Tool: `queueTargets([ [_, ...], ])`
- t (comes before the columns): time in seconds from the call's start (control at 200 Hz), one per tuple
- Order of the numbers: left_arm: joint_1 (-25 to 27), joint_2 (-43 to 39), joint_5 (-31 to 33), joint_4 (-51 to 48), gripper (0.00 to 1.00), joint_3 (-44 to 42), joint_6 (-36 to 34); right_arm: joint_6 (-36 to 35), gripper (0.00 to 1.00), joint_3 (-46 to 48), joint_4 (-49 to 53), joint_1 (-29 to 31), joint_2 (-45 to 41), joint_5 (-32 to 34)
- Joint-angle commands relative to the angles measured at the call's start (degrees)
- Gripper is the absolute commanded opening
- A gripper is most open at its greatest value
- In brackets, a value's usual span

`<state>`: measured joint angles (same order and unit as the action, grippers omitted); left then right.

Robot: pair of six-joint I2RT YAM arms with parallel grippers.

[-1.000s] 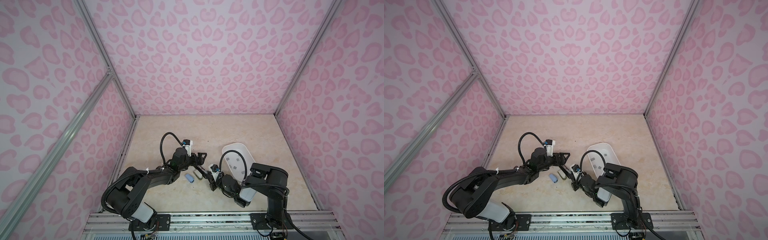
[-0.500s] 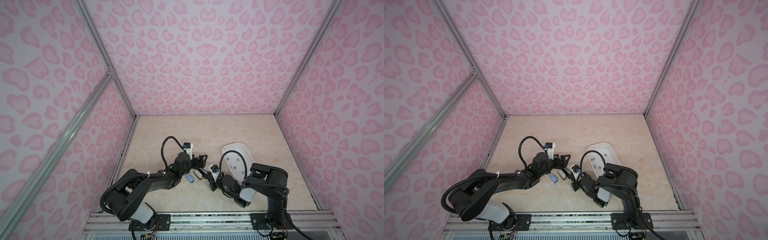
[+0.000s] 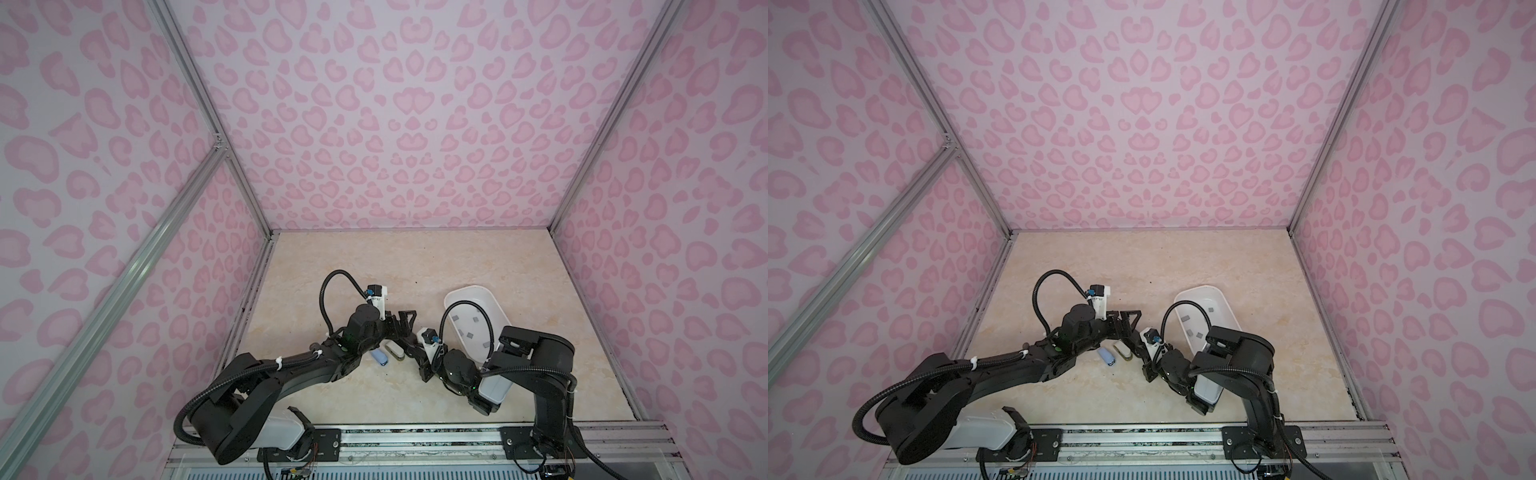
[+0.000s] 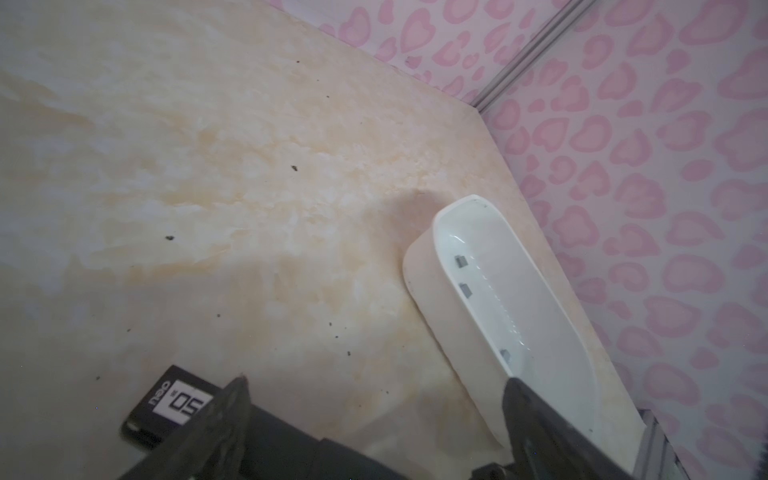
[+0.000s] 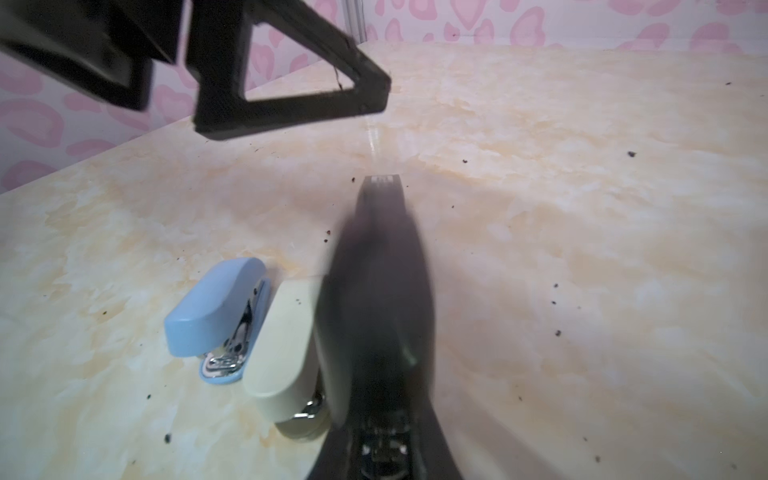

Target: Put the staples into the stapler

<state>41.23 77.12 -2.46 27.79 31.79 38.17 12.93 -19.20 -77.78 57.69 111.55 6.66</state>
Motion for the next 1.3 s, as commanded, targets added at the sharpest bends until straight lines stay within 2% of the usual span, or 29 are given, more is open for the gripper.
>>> queueTargets([
  [0.0, -0.4, -1.8, -0.2, -5.6, 0.95, 2.2, 0.2, 0.7, 0.12, -0.1, -0.7, 0.1, 0.5, 1.8],
  [0.235, -1.5, -2.2, 2.1, -7.2, 0.96, 1.3, 1.1, 0.8, 0.12, -0.1, -0.7, 0.1, 0.5, 1.9],
  [0.46, -1.7, 0.7, 3.8, -6.2, 0.96, -1.3, 0.7, 1.1, 0.41, 1.2, 1.3, 0.1, -3.7, 1.8],
  [0.645, -1.8, 1.5, 5.9, -5.6, 0.96, -2.9, 0.1, 0.5, 0.48, 2.7, 7.7, 0.4, -12.5, 2.6],
  [0.725, -1.9, 2.0, 6.2, -5.3, 0.96, -3.4, -0.1, -0.4, 0.46, 2.1, 12.6, 0.6, -17.0, 2.1],
  [0.825, -2.0, 3.0, 6.2, -4.9, 0.96, -3.4, -0.2, -1.0, 0.40, -1.1, 23.5, 0.7, -22.0, 0.9],
  [0.91, -2.2, 3.7, 6.2, -4.4, 0.96, -3.5, -0.1, -1.7, 0.31, -5.0, 30.3, 0.8, -22.7, 0.9],
  [1.065, -2.5, 4.5, 6.0, -4.1, 0.96, -3.5, 0.1, -1.6, 0.30, -7.5, 32.0, 1.1, -20.1, 4.0],
  [1.295, -2.6, 5.4, 5.6, -3.5, 0.96, -3.6, 0.2, -0.2, 0.22, -8.4, 28.0, 1.0, -11.1, 3.6],
])
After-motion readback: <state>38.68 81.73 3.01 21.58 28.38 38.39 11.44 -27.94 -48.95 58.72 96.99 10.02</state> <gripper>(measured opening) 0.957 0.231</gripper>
